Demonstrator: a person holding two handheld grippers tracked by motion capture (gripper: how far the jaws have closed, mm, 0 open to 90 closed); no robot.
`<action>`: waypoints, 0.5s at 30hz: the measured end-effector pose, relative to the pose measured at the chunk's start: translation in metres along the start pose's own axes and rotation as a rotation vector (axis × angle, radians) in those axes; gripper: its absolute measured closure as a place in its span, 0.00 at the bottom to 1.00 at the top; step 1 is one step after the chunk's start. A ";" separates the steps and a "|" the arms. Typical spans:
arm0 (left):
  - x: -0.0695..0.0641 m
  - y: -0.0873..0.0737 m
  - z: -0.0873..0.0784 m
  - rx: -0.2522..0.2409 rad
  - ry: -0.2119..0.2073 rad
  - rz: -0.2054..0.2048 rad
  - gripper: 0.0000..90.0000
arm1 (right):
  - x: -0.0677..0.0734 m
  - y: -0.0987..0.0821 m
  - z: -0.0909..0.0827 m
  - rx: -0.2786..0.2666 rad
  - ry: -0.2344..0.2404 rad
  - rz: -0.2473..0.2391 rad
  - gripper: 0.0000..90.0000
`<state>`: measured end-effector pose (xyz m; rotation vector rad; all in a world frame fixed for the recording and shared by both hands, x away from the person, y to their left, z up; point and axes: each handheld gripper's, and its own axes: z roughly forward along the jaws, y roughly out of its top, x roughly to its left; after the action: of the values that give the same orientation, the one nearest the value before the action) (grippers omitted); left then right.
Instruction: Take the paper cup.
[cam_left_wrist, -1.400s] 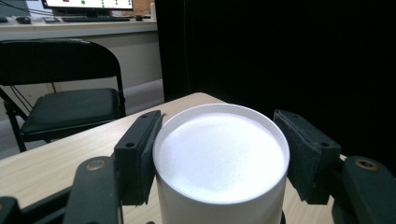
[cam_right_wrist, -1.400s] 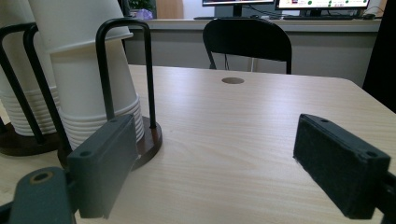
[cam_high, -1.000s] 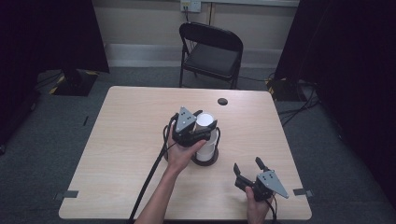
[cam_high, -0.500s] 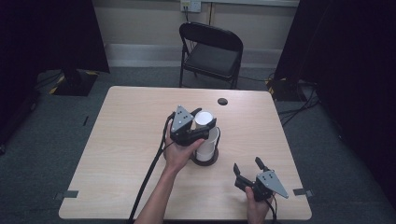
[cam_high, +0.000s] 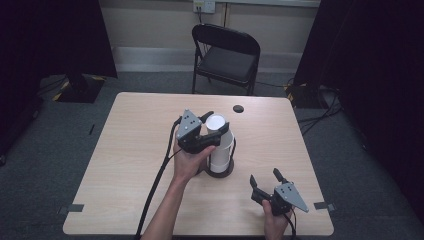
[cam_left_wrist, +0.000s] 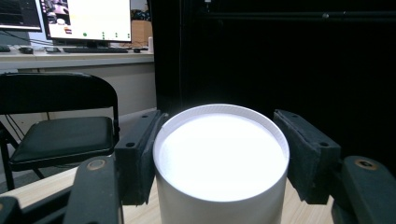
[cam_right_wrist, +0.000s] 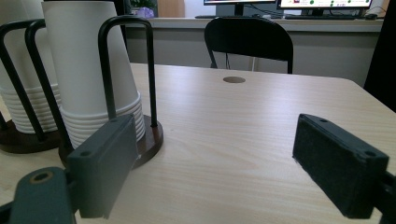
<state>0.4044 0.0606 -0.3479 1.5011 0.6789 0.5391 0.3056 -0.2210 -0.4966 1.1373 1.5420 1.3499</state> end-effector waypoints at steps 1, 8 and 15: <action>0.000 0.000 -0.001 -0.003 -0.003 -0.002 0.39 | 0.000 0.000 0.000 0.000 -0.001 -0.001 0.14; -0.002 0.004 -0.009 -0.006 -0.001 -0.002 0.39 | 0.001 0.000 0.000 0.003 -0.002 -0.003 0.15; -0.005 0.004 -0.019 -0.012 -0.007 -0.016 0.39 | 0.001 0.000 0.001 0.006 0.000 -0.009 0.15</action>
<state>0.3872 0.0708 -0.3424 1.4847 0.6806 0.5248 0.3059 -0.2199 -0.4965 1.1323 1.5504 1.3407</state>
